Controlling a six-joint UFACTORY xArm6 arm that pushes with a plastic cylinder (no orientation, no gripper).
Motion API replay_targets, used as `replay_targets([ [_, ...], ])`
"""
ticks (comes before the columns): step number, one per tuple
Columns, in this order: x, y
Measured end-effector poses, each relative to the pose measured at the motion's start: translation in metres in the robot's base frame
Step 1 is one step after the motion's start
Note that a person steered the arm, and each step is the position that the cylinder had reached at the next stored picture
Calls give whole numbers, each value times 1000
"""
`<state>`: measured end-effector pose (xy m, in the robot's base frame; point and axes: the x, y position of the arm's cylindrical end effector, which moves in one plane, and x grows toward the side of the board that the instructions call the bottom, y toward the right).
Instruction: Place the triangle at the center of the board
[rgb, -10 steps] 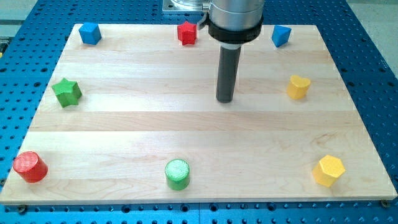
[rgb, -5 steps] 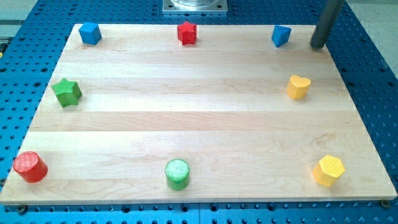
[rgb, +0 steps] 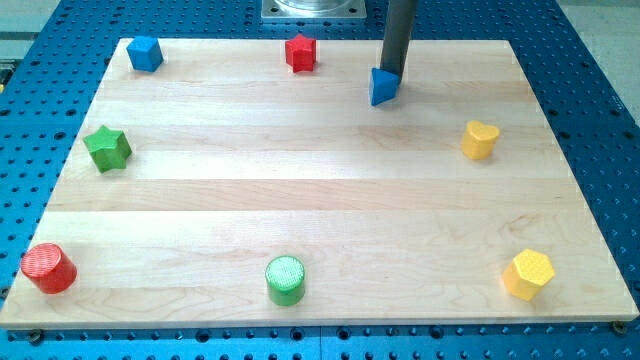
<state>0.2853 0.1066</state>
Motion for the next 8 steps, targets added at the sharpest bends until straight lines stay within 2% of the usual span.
replay_targets([
  [2, 20, -5],
  [3, 57, -30],
  [4, 59, -62],
  [5, 89, -70],
  [6, 90, -112],
  [7, 61, -146],
  [8, 62, -161],
])
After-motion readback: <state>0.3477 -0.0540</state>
